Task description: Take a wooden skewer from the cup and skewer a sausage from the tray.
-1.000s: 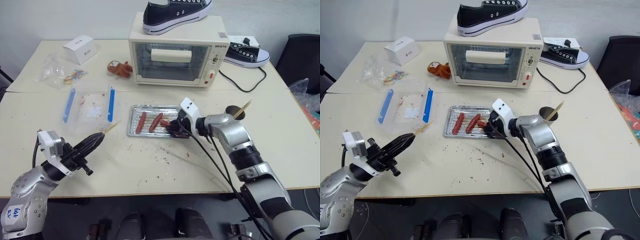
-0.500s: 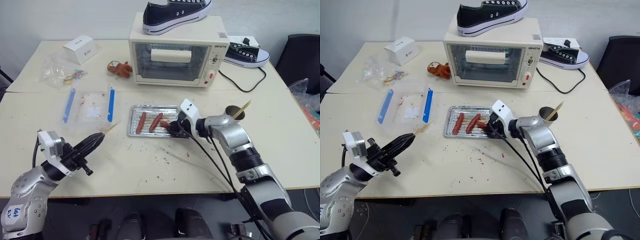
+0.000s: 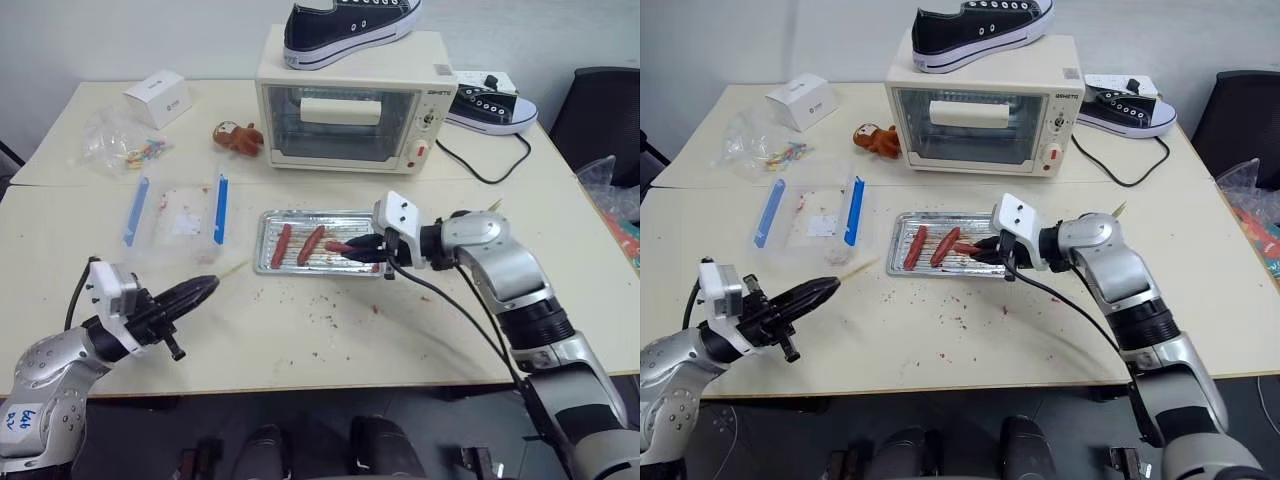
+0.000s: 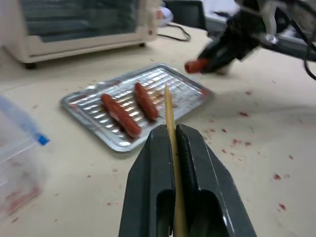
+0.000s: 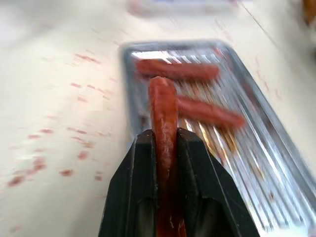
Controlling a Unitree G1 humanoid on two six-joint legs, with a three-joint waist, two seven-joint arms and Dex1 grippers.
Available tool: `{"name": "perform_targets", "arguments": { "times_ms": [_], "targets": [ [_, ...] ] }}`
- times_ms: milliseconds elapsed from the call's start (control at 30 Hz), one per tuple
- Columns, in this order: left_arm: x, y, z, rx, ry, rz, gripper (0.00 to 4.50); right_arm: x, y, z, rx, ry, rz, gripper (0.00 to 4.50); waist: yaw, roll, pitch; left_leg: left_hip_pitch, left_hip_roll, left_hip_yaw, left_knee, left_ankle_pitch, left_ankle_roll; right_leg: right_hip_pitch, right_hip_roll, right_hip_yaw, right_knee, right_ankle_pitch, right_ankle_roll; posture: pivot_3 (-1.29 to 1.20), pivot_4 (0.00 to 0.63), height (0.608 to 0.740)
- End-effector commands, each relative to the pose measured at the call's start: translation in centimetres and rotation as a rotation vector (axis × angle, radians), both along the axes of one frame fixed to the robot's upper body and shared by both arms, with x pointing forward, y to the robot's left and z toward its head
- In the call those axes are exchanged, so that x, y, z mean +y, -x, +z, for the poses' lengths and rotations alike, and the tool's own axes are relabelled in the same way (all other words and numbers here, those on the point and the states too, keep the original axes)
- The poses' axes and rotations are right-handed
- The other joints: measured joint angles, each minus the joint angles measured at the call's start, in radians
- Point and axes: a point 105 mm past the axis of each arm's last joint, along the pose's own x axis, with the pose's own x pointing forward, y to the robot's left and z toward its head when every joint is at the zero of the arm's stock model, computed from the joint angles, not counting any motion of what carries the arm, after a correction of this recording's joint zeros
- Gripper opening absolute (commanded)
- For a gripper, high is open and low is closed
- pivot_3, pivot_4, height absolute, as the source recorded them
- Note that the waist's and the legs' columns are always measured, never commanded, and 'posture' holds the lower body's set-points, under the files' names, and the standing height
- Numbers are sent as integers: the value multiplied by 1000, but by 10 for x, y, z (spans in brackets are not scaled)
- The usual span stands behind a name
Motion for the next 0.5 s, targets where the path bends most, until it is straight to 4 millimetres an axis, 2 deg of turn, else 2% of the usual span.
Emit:
{"name": "perform_targets", "arguments": {
  "times_ms": [33,167,500],
  "targets": [
    [-15,8,7,-19,-63,-139,0,6,24,14,-66,-10,166,581,0,0,0,0,0,0,0,0,0,0,0,0,0,0,0,0,150,740],
    [-22,4,10,-29,-84,-200,0,13,33,16,-81,-12,223,581,1,0,0,0,0,0,1,0,0,0,0,0,1,0,0,0,150,740],
    [-34,-3,16,-47,-78,-253,0,18,37,17,-76,-26,228,581,1,0,0,0,0,0,1,0,0,0,0,0,1,0,0,0,150,740]
  ]
}}
